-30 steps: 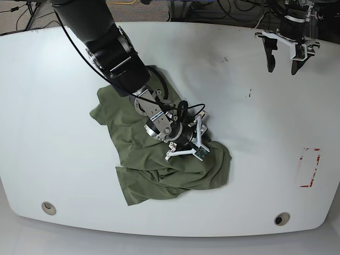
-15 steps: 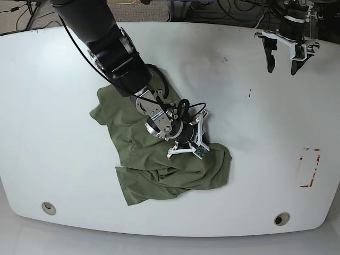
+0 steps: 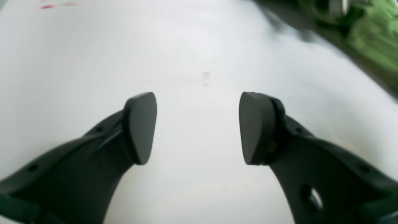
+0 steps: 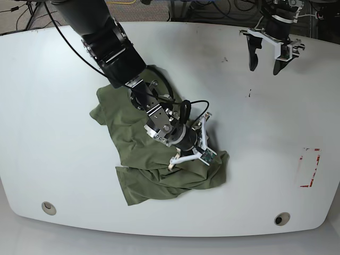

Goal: Layout the t-shirt on the table in an organized manner, then fold the t-shirt properly

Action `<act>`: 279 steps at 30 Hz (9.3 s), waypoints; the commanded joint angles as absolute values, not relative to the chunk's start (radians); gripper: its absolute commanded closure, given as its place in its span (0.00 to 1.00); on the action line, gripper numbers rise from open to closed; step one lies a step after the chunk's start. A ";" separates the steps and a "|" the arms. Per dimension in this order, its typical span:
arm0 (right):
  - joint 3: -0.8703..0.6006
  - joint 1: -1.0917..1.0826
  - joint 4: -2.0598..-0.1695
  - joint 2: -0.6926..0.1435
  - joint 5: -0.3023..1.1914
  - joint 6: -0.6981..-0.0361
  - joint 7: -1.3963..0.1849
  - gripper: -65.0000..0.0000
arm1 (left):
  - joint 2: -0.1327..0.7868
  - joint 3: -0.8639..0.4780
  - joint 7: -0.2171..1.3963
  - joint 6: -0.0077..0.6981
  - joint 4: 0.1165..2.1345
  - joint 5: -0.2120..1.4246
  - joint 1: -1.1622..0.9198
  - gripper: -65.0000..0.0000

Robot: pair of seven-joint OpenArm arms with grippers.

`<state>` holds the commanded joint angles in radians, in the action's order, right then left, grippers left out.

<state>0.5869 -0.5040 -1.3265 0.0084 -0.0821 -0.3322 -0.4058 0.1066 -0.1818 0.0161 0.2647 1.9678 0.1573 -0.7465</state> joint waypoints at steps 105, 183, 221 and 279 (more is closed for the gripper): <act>-0.102 -0.885 -1.790 -0.168 -0.073 -0.397 -0.628 1.00 | 0.243 -0.220 0.739 0.285 1.986 0.165 0.398 1.00; -0.409 0.527 -2.015 0.039 0.105 -0.456 -0.716 0.99 | 0.255 -0.461 0.740 0.698 1.986 0.157 -0.630 0.85; -0.421 0.275 -1.998 0.042 0.116 -0.463 -0.717 0.42 | 0.251 -0.605 0.740 0.698 1.989 0.166 -0.615 0.44; -0.088 -0.213 -1.211 0.048 0.107 -0.516 -0.630 1.00 | 0.213 -0.713 0.733 0.698 1.992 0.305 -0.527 0.44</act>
<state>-0.0882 -0.2125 -1.2114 0.0483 0.1066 -0.5163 -0.6299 0.2125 -0.7127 0.7327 0.6981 1.9924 0.3046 -0.5271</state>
